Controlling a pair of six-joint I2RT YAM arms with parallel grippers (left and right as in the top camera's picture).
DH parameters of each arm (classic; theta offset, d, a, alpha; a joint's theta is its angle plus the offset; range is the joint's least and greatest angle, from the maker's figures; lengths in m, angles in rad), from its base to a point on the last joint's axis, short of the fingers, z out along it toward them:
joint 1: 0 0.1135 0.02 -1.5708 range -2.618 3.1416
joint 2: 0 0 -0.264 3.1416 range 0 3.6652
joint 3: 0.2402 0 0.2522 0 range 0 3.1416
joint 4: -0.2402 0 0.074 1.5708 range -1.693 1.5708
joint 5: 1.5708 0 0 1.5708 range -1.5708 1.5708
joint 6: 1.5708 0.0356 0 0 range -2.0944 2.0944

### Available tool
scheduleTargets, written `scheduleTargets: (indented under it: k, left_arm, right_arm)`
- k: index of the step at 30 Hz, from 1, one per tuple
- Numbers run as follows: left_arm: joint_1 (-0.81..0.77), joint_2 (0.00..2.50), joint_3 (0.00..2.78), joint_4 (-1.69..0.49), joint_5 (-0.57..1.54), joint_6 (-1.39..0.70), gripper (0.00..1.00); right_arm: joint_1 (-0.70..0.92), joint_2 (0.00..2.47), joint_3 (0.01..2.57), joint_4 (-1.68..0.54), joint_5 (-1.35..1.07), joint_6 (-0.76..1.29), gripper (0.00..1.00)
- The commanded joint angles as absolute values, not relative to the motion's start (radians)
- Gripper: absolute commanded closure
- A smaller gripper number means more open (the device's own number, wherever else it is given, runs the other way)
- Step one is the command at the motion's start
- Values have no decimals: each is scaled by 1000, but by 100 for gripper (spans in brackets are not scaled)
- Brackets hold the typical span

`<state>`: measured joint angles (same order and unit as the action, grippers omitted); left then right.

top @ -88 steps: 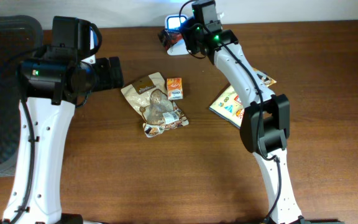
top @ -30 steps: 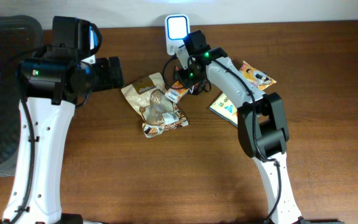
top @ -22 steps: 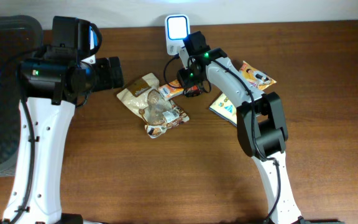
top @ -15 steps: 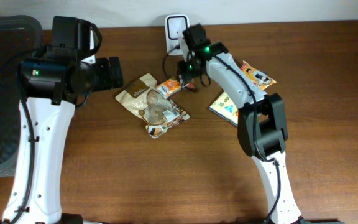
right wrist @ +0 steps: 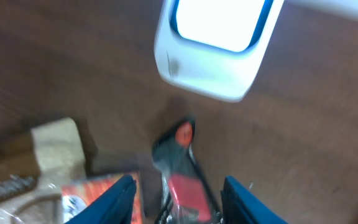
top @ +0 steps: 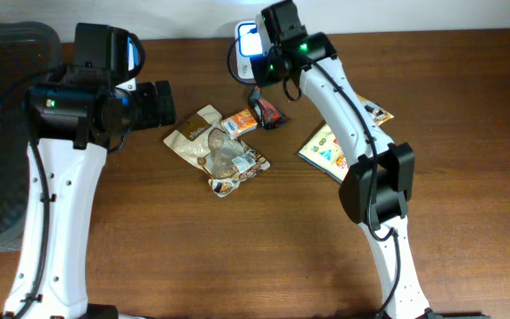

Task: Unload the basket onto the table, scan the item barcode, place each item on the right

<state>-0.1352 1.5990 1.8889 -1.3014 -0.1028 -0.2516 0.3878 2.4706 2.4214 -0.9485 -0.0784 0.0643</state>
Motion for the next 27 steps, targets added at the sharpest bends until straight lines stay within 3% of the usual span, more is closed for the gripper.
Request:
scheduleTargets:
  k: [1,5,13,15,17,18,20,25,27]
  left_arm:
    - [-135,1602,1895,-1303,-110,-261,1]
    - [-135,1602,1895,-1303,-110,-261,1]
    - [-135,1602,1895,-1303,-110,-261,1]
    - [-135,1602,1895,-1303,-110,-261,1]
    - [-135,1602,1895,-1303,-110,-261,1]
    - [-135,1602,1895,-1303,-110,-261,1]
    - [-135,1602,1895,-1303,-110,-261,1]
    - [-135,1602,1895,-1303,-110,-261,1]
    - [-135,1602,1895,-1303,-110,-261,1]
  right_arm:
    - [392,2501,2304,-933,-74,38,51]
    - [393,2505,2183,-846,-128,38,46]
    - [392,2509,2043,-726,-131,34,46]
    - [392,2509,2034,-720,-89,35,57]
    - [392,2509,2035,-718,-60,35,78]
    - [392,2509,2035,-717,-53,39,84]
    - [392,2508,2039,-718,-51,48,89]
    - [392,2492,2078,-732,-52,73,89]
    - [392,2475,2101,-748,-51,73,96]
